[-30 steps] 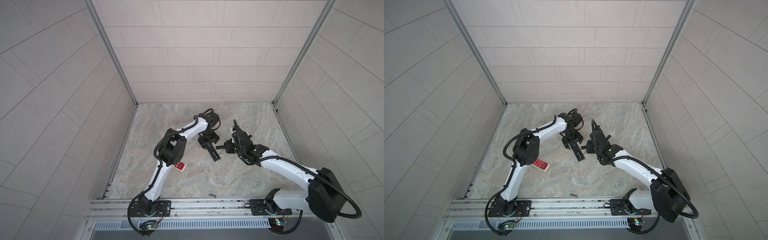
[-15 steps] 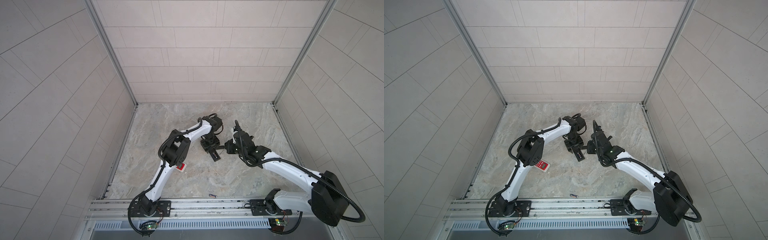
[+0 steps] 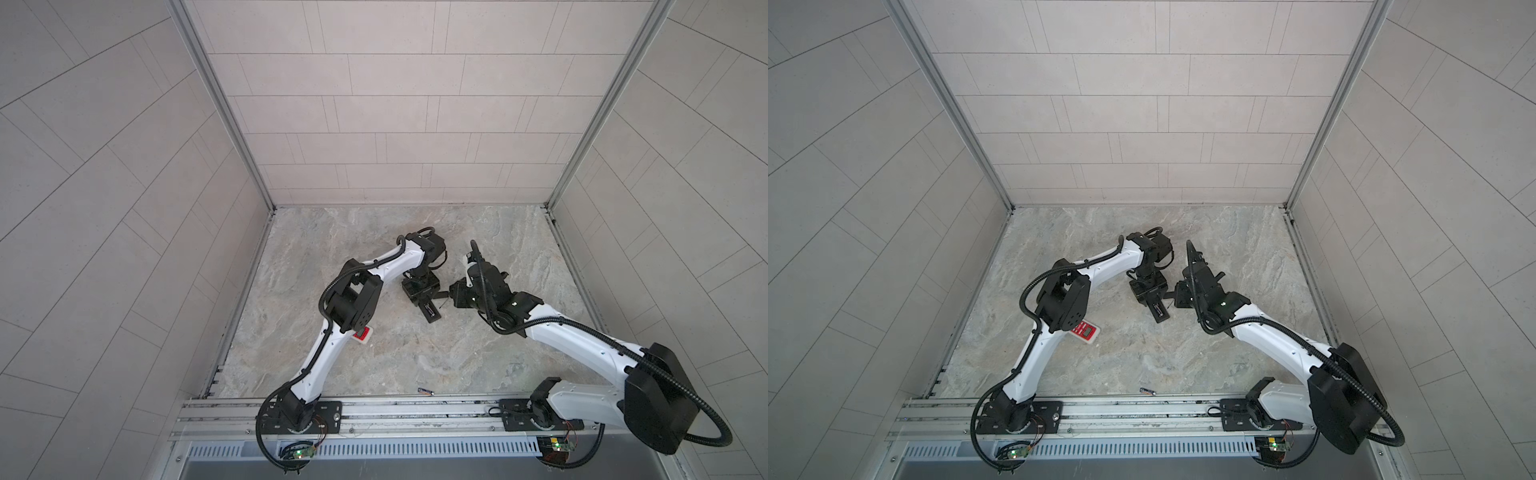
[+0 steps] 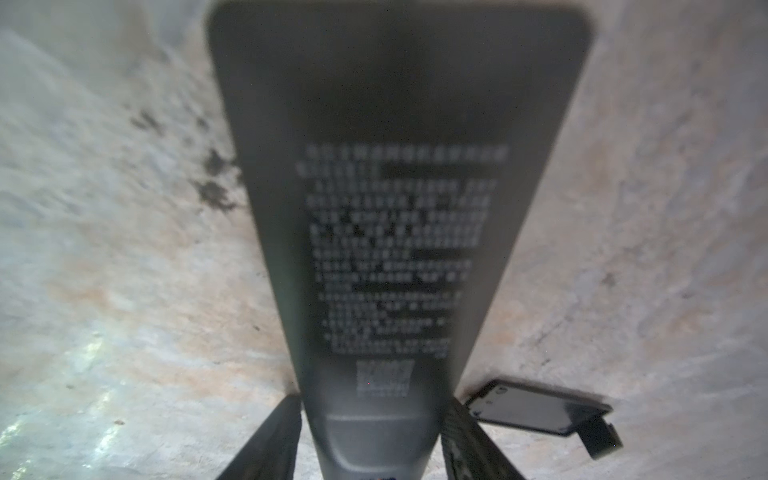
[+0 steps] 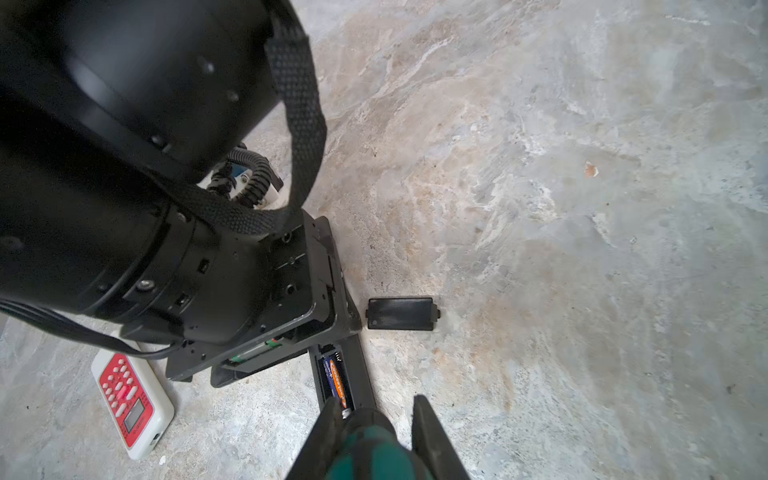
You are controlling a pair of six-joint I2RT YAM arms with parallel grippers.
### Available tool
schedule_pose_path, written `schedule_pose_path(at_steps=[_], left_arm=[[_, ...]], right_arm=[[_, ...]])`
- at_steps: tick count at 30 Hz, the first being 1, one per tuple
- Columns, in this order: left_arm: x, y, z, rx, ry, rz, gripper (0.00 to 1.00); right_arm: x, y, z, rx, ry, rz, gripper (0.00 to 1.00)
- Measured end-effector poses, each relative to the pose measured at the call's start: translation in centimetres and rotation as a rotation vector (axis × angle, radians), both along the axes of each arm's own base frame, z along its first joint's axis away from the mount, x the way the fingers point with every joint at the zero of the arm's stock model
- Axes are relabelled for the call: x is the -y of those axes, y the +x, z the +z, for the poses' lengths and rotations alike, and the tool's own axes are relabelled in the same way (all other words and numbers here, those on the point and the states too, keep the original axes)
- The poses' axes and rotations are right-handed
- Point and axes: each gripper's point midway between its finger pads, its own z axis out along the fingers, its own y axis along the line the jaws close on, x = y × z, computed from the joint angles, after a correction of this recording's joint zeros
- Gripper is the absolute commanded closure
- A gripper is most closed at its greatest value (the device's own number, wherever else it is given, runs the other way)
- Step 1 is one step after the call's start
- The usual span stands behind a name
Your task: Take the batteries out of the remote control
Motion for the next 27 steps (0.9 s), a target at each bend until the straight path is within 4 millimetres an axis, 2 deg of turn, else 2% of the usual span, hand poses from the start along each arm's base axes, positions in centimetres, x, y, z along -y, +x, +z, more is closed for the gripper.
schedule_pose_path(at_steps=[2,14,19,27], left_arm=[[0.1,0.1,0.0,-0.003,0.002,0.002,0.38],[0.0,0.0,0.0,-0.015,0.01,0.004,0.73],[0.0,0.0,-0.1,-0.018,0.005,0.006,0.84],[-0.2,0.6,0.2,0.023,-0.05,0.025,0.93]], right_arm=[[0.0,0.0,0.0,0.0,0.0,0.0,1.0],[-0.1,0.1,0.1,0.006,0.003,0.0,1.0],[-0.2,0.1,0.2,0.011,0.007,0.003,1.0],[-1.1,0.1,0.5,0.036,0.023,0.027,1.0]])
